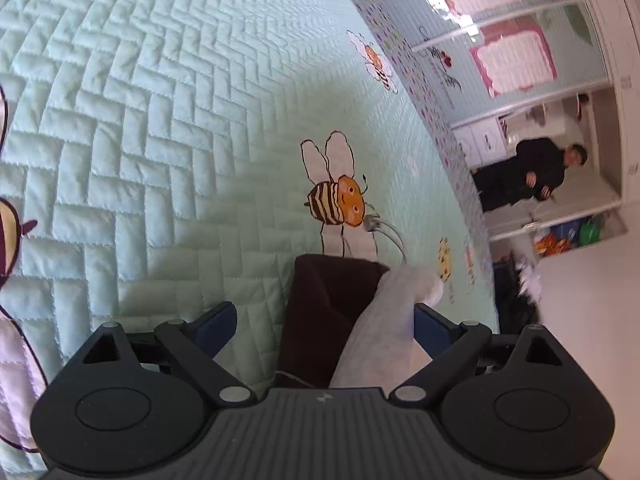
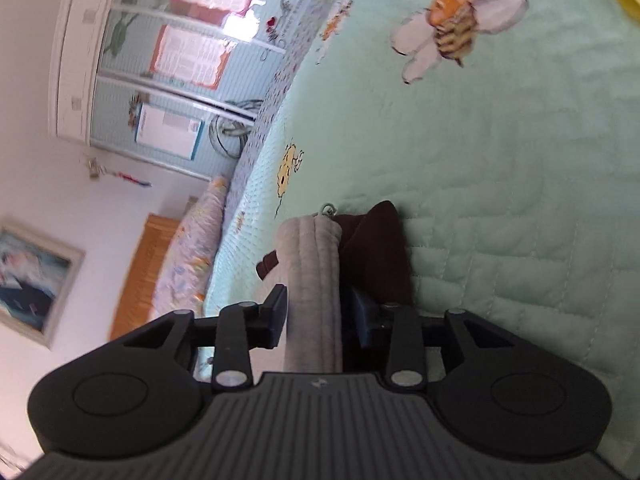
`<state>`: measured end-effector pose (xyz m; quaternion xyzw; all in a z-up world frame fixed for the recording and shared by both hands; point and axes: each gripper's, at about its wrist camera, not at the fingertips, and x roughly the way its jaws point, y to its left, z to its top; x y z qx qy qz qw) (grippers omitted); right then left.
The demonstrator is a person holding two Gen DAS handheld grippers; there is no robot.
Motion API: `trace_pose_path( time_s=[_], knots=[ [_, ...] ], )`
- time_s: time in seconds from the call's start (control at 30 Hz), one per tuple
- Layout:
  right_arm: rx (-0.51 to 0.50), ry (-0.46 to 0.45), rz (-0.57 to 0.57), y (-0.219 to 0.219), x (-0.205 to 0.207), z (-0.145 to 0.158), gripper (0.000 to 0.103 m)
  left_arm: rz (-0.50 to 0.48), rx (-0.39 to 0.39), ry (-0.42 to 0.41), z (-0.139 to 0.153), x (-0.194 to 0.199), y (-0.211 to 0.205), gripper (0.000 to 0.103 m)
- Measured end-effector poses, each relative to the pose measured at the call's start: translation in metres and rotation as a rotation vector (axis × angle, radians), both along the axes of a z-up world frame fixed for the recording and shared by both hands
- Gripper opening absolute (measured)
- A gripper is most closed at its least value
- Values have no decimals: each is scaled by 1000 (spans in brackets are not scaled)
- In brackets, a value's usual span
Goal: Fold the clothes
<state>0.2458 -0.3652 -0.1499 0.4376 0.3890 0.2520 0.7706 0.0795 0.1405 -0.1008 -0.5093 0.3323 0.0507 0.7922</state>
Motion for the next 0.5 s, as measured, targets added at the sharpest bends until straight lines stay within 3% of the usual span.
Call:
trace_pose_path(
  time_s=[0.13, 0.3, 0.5],
  knots=[
    [-97, -69, 31, 5, -13, 16, 67, -42, 42, 1, 6, -5, -9, 97],
    [-146, -166, 54, -4, -39, 34, 68, -63, 30, -24, 8, -29, -14, 100],
    [-192, -219, 102, -21, -79, 37, 68, -116, 104, -54, 12, -64, -27, 100]
  ],
)
